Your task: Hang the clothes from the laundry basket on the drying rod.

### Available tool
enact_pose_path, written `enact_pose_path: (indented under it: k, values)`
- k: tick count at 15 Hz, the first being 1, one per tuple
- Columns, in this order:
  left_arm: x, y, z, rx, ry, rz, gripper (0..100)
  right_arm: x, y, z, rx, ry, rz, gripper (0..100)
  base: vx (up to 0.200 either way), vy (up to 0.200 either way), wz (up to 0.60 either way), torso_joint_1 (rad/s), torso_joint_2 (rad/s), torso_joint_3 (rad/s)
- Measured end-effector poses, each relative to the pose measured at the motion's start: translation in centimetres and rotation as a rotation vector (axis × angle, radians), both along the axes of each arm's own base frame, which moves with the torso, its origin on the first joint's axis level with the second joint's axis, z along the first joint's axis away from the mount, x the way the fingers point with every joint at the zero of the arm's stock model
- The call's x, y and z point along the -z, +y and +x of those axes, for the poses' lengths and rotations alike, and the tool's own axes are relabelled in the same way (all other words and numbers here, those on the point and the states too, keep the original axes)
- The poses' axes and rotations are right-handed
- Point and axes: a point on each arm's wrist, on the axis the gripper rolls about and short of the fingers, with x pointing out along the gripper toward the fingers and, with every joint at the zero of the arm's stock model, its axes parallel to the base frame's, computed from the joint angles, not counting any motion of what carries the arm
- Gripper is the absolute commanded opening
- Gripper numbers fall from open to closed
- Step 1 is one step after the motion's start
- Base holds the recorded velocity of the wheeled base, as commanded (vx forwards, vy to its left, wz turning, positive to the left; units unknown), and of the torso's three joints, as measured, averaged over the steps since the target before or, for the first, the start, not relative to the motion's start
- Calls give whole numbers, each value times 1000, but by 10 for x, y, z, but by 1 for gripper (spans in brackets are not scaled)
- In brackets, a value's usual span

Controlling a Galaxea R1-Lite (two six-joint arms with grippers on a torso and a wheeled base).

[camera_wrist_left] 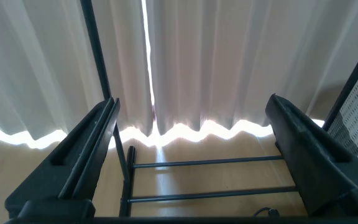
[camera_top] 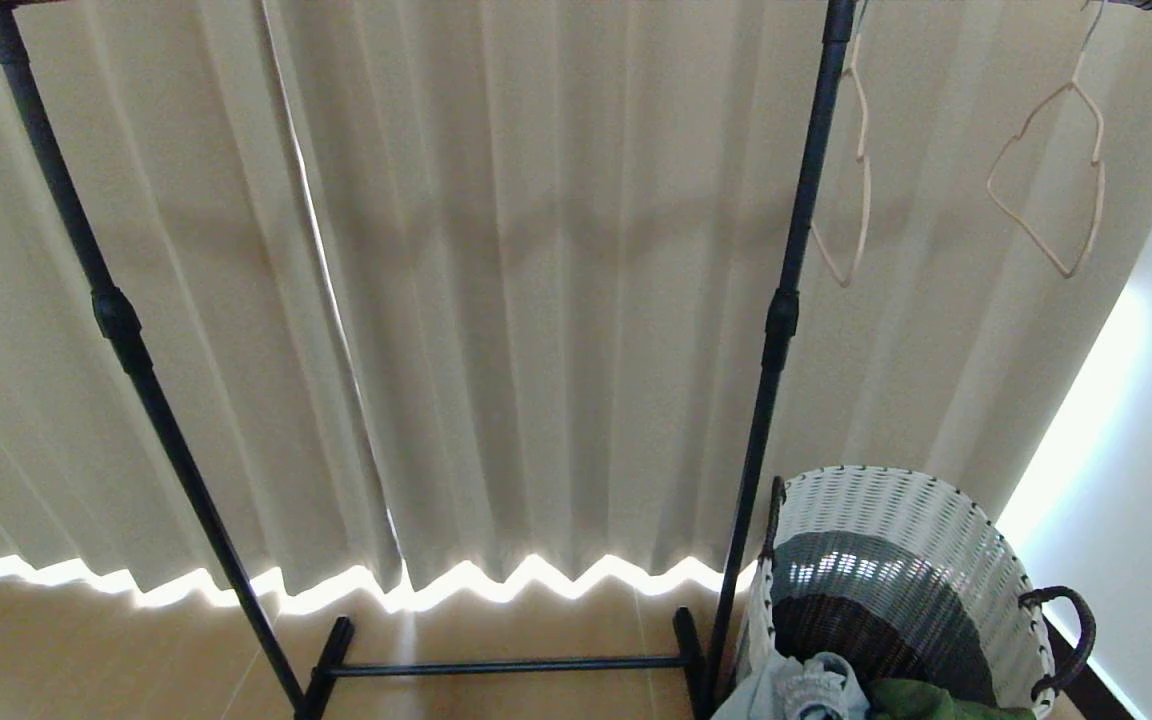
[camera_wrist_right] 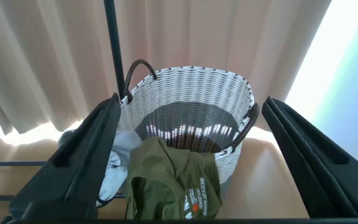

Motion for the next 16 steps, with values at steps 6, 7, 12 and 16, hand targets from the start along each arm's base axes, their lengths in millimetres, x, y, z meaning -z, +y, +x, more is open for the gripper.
enact_pose_path:
  k: [6, 7, 12, 16]
  values:
    - [0, 0, 0, 0, 0, 0, 100, -1, 1, -1, -42, 18, -156, 100, 0, 0, 0, 0, 0, 0]
    - [0, 0, 0, 0, 0, 0, 100, -3, 1, -1, -56, 41, -218, 100, 0, 0, 0, 0, 0, 0]
    - [0, 0, 0, 1, 0, 0, 100, -22, 1, 20, -144, 336, -450, 100, 0, 0, 0, 0, 0, 0]
    - [0, 0, 0, 0, 1, -1, 100, -24, 1, 63, -262, 664, -587, 100, 0, 0, 0, 0, 0, 0]
